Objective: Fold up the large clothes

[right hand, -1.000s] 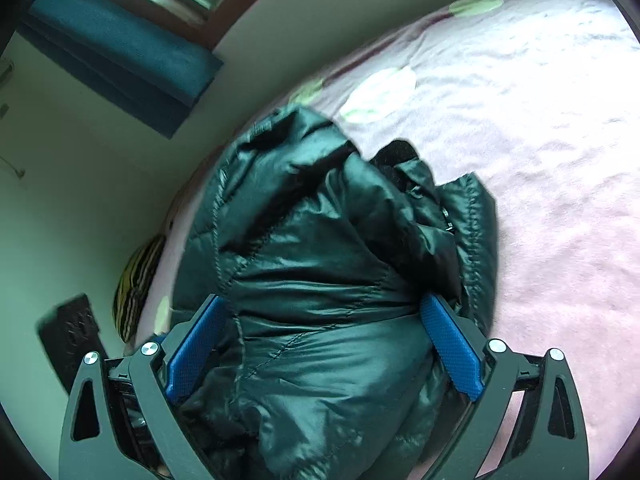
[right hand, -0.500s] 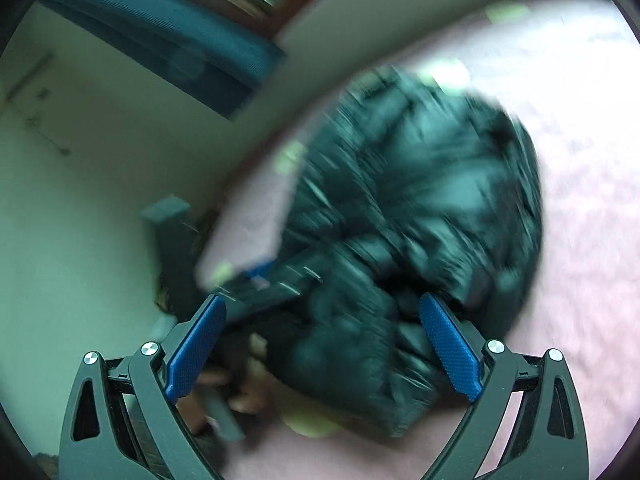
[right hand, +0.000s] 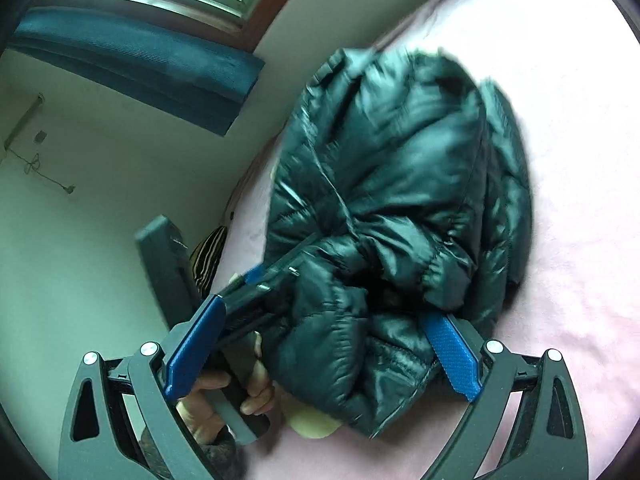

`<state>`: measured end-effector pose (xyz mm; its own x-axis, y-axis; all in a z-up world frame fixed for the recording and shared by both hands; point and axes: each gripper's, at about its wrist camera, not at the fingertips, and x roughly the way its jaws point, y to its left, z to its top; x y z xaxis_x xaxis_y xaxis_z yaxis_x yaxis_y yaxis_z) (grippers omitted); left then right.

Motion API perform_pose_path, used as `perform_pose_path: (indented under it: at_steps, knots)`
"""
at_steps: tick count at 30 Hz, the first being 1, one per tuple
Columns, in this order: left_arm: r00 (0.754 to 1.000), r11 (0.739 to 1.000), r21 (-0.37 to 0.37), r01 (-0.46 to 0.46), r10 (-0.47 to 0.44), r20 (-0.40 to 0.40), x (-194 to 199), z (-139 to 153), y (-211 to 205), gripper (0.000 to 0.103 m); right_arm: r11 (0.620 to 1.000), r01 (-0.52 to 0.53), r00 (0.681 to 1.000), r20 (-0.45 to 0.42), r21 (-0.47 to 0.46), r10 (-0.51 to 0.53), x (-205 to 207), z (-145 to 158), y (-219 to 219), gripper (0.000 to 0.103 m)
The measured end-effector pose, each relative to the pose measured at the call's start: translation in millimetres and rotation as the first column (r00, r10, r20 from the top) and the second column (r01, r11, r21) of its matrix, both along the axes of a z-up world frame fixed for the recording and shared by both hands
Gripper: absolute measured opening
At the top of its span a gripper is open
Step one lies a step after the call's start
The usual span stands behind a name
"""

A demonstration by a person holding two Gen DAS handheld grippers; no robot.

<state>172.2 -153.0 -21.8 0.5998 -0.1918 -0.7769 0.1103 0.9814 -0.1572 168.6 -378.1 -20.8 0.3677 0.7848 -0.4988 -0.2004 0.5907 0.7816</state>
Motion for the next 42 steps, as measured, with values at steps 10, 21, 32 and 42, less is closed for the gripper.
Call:
perform_pose_path:
  at_steps: [10,21,32,42]
  knots:
    - [1.0,1.0,0.013,-0.012,0.012,-0.008,-2.1,3.5,-2.8,0.101,0.996,0.039,0.989,0.144,-0.08,-0.027,72.5,48.0,6.3,0.097]
    - [1.0,0.999,0.03,-0.023,0.023,-0.005,3.6,2.4,-5.1,0.101,0.998,0.061,0.998,-0.025,-0.027,-0.062,112.8,-32.4,0.9,0.097]
    - [0.999,0.999,0.013,-0.036,0.036,0.0,-10.1,14.3,5.4,0.101,0.996,0.092,0.994,0.054,0.012,-0.092,82.4,-11.3,-18.5,0.097]
    - [0.984,0.996,0.015,-0.092,0.089,0.156,-43.1,52.8,45.2,0.101,0.967,0.201,0.976,0.117,-0.157,-0.184,32.5,12.7,-29.0,0.097]
